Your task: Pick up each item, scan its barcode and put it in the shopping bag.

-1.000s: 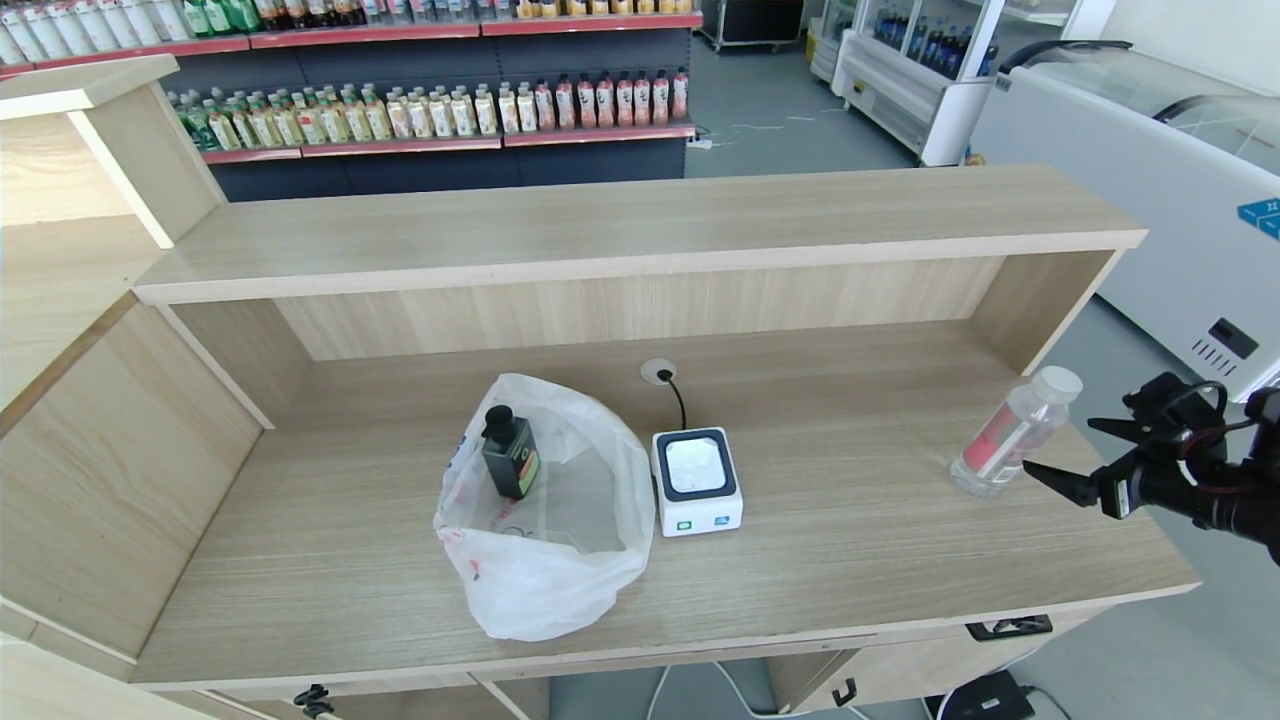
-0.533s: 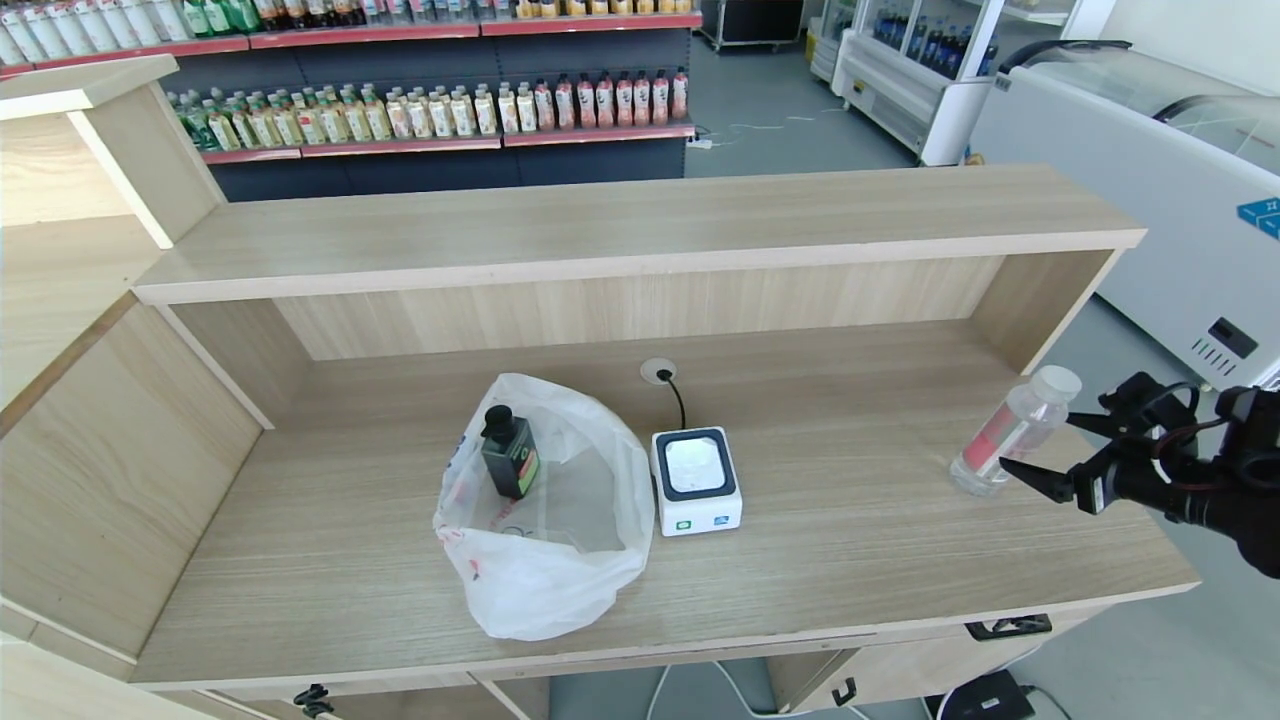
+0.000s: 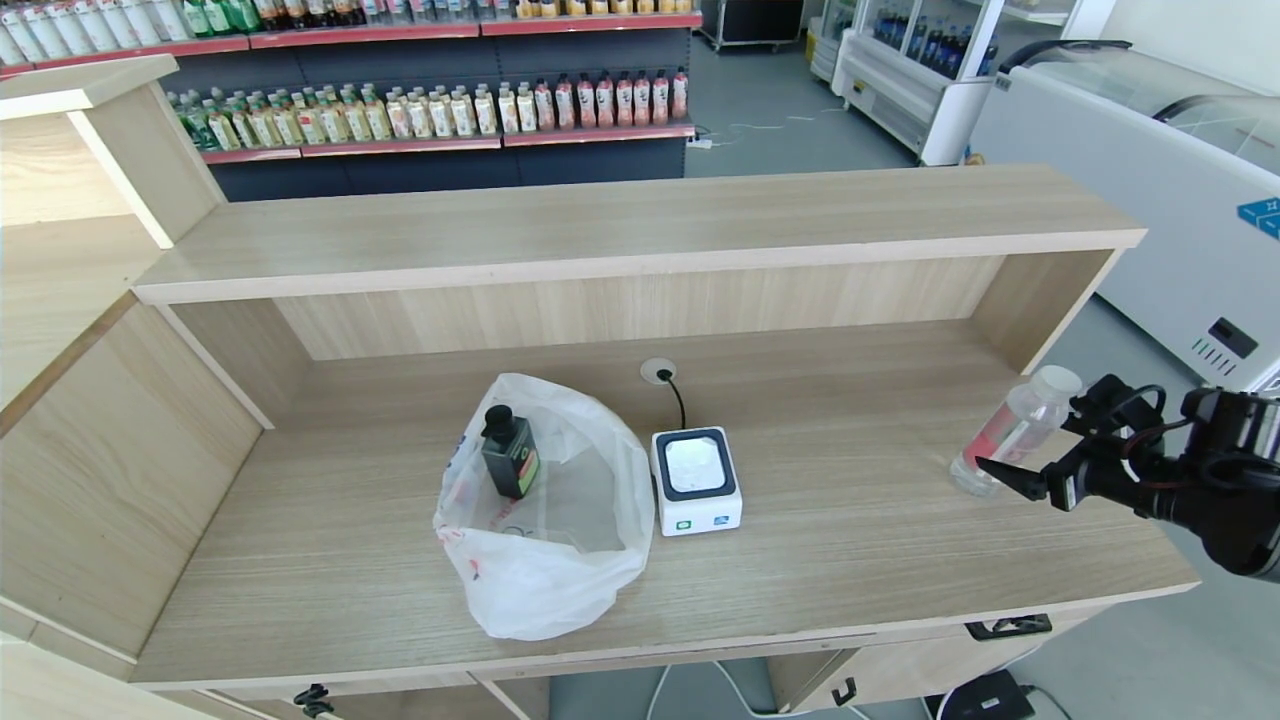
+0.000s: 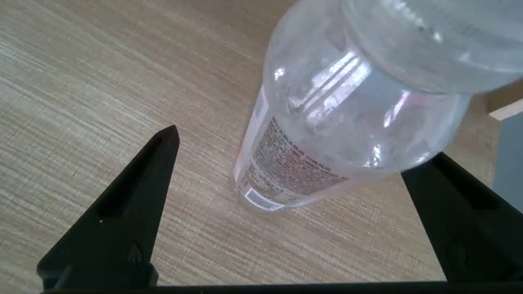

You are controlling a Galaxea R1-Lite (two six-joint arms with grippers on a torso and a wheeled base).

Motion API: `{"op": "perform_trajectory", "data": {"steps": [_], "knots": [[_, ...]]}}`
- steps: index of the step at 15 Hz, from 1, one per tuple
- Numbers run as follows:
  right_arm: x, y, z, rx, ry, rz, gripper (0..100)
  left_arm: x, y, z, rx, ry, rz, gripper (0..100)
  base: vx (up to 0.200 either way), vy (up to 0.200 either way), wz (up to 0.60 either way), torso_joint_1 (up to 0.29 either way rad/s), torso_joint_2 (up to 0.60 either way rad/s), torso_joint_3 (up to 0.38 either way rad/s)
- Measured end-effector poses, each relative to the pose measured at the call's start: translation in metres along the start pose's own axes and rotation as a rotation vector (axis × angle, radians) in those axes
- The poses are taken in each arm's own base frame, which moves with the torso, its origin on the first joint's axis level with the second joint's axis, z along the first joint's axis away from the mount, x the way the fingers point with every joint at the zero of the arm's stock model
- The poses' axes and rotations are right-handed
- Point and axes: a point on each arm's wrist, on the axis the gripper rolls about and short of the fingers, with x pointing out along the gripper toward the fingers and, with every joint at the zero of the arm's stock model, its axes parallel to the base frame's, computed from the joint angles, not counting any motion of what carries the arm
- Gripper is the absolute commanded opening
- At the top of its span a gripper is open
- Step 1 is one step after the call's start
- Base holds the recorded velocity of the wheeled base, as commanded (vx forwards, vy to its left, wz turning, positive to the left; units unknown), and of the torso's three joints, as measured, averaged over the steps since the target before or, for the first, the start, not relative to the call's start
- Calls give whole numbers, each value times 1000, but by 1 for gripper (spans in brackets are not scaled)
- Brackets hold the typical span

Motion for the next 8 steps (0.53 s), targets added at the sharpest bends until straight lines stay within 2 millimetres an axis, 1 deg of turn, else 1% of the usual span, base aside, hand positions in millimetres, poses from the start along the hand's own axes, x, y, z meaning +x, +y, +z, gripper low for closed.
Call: {"op": "perform_trajectory", "data": {"steps": [4, 8], "knots": [[10, 2, -4, -1, -5, 15, 100, 0, 0, 0, 0, 0, 0, 100, 0, 0, 0, 0, 0, 0], [20, 3, -3, -14, -25, 24, 100, 0, 0, 0, 0, 0, 0, 100, 0, 0, 0, 0, 0, 0]]}}
